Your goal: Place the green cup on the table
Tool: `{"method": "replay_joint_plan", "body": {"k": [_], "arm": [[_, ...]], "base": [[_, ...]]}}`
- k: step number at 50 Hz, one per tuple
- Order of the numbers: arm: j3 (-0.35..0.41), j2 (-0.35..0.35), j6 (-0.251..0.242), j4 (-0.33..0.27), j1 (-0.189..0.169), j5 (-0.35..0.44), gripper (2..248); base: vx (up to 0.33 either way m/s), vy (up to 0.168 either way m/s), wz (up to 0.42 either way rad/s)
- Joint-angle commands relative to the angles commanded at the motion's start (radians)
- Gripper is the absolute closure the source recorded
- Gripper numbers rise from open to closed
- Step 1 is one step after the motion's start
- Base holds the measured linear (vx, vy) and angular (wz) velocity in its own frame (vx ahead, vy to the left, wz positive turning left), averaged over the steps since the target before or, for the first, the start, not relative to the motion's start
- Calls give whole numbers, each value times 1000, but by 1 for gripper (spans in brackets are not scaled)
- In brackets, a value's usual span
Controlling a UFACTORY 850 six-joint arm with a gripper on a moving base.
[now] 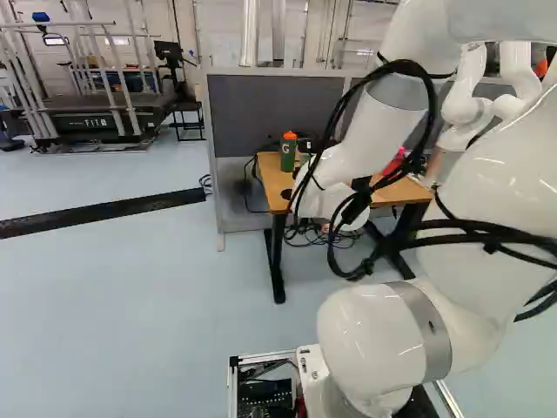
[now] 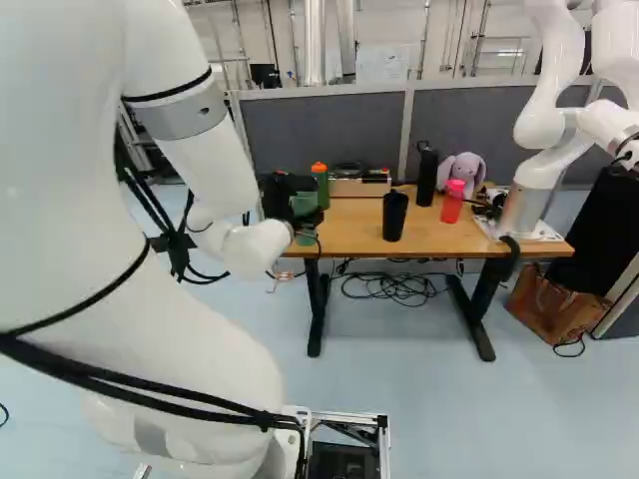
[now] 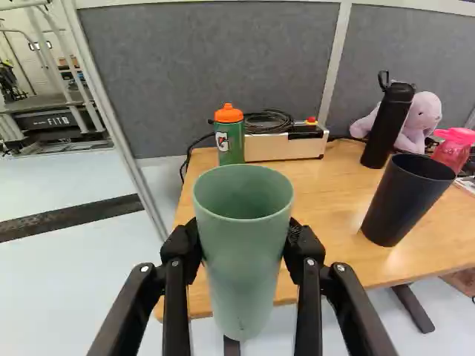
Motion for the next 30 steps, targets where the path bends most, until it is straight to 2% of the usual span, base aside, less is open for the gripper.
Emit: {"method": "replay_joint_plan", "body": {"k": [30], "arm": [[-169, -233, 0, 87, -5, 135, 124]], "base": [[0, 0, 0]]}}
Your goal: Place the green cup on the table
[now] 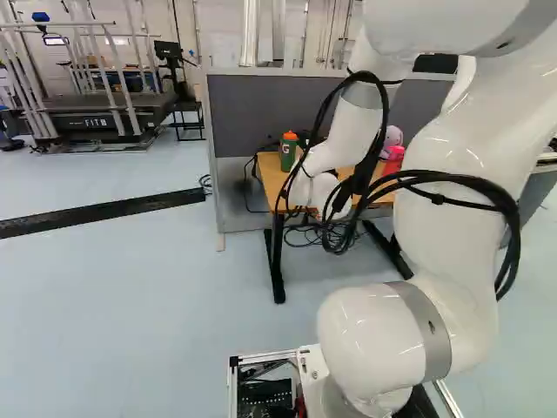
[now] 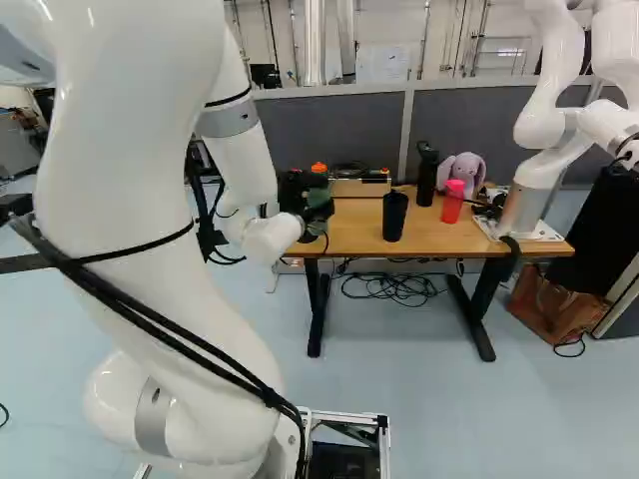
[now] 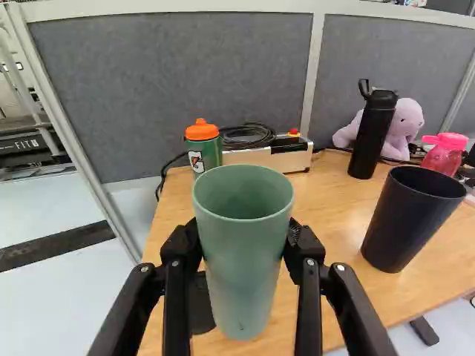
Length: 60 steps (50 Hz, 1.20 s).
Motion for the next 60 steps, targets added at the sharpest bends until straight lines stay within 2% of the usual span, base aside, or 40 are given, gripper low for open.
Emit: {"method": "replay_joint_plan", "body": {"k": [16, 48, 60], "arm": [[-91, -114, 0, 37, 1, 65, 124], [-284, -332, 0, 40, 2, 83, 124], [-311, -369, 0, 40, 2, 87, 121]], "base": [[0, 0, 0], [0, 0, 0], [0, 0, 0]]}}
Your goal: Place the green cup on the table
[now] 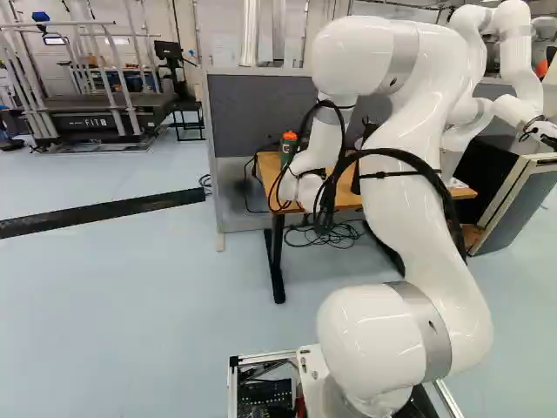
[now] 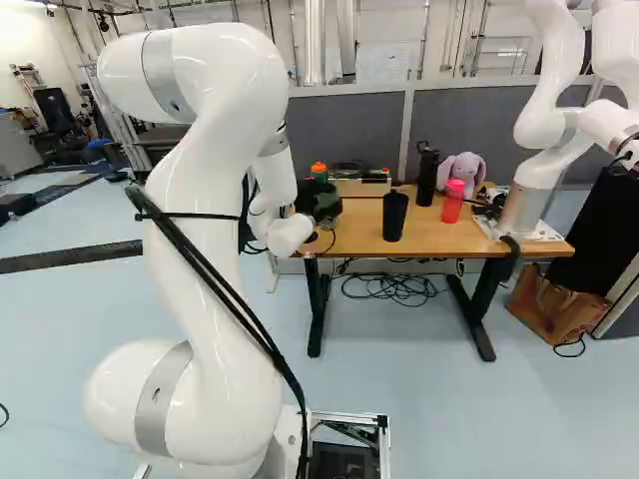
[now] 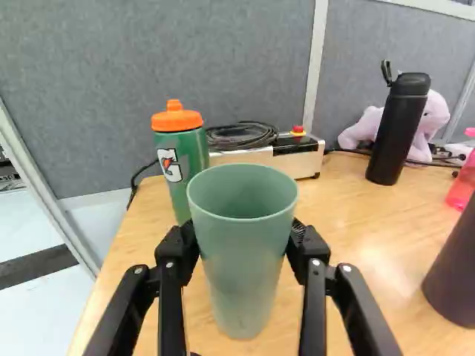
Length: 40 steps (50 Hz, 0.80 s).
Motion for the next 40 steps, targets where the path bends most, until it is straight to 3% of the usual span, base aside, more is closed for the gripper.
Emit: {"method": "replay_joint_plan", "body": {"k": [1, 2, 6, 7, 12, 13, 17, 18, 40], "arm": [[0, -1, 0, 0, 0, 0, 121], [-1, -1, 0, 0, 0, 0, 91], [-2, -2, 0, 0, 0, 0, 91], [-2, -3, 0, 0, 0, 0, 57], [-2, -3, 0, 0, 0, 0, 57], [-2, -3, 0, 0, 0, 0, 23], [-2, -3, 0, 0, 0, 0, 23], [-2, -3, 0, 0, 0, 0, 3], [-2, -3, 0, 0, 0, 0, 3]], "base": [[0, 0, 0], [0, 0, 0], [0, 0, 0], [0, 0, 0], [0, 0, 0], [0, 0, 0], [0, 0, 0], [0, 0, 0], [0, 0, 0]]}}
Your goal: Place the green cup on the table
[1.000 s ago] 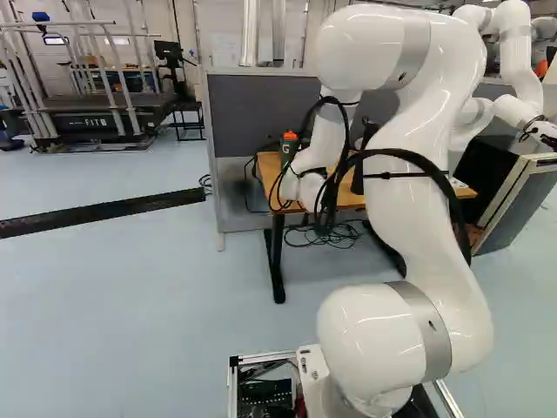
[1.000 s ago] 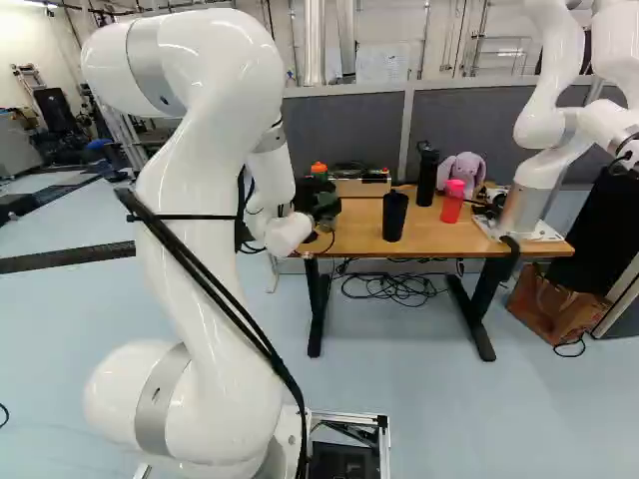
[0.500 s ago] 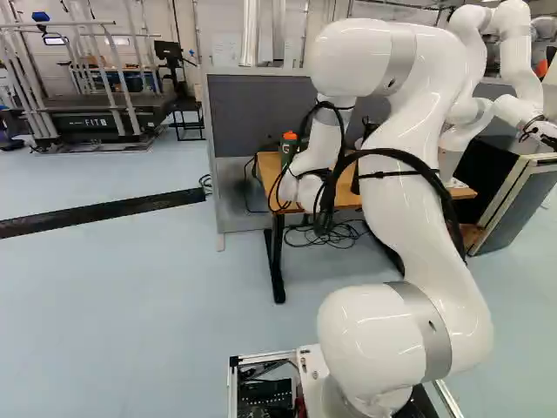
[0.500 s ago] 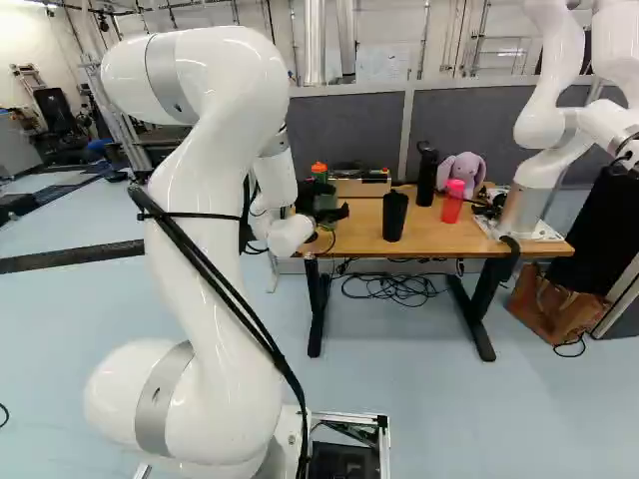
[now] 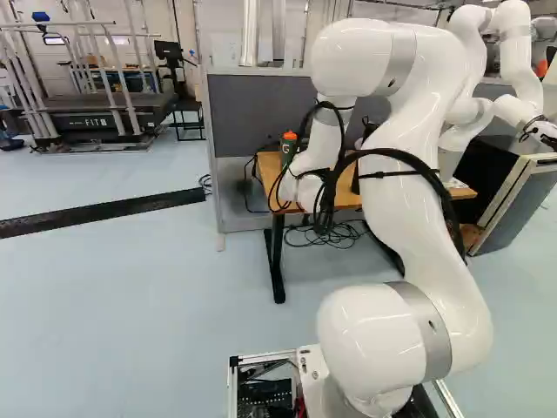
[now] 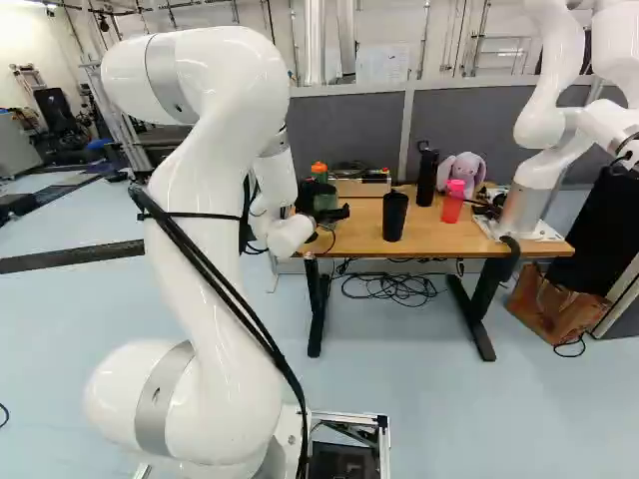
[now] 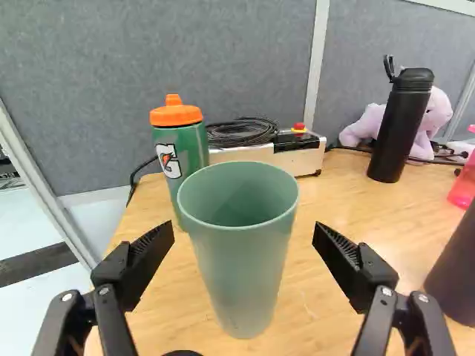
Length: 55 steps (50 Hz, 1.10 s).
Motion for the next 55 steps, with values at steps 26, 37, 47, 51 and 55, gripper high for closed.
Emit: {"method": "replay_joint_plan", "body": {"k": [26, 37, 47, 51, 55], "arm": [[18, 26, 0, 0, 0, 0, 3], [68, 85, 0, 0, 0, 0, 3], [123, 132, 0, 0, -1, 0, 3], [145, 149, 0, 0, -1, 0, 3], [168, 166, 0, 0, 0, 0, 3]], "base": [[0, 0, 0], [0, 0, 0], [0, 0, 0], [0, 0, 0], [0, 0, 0]]}}
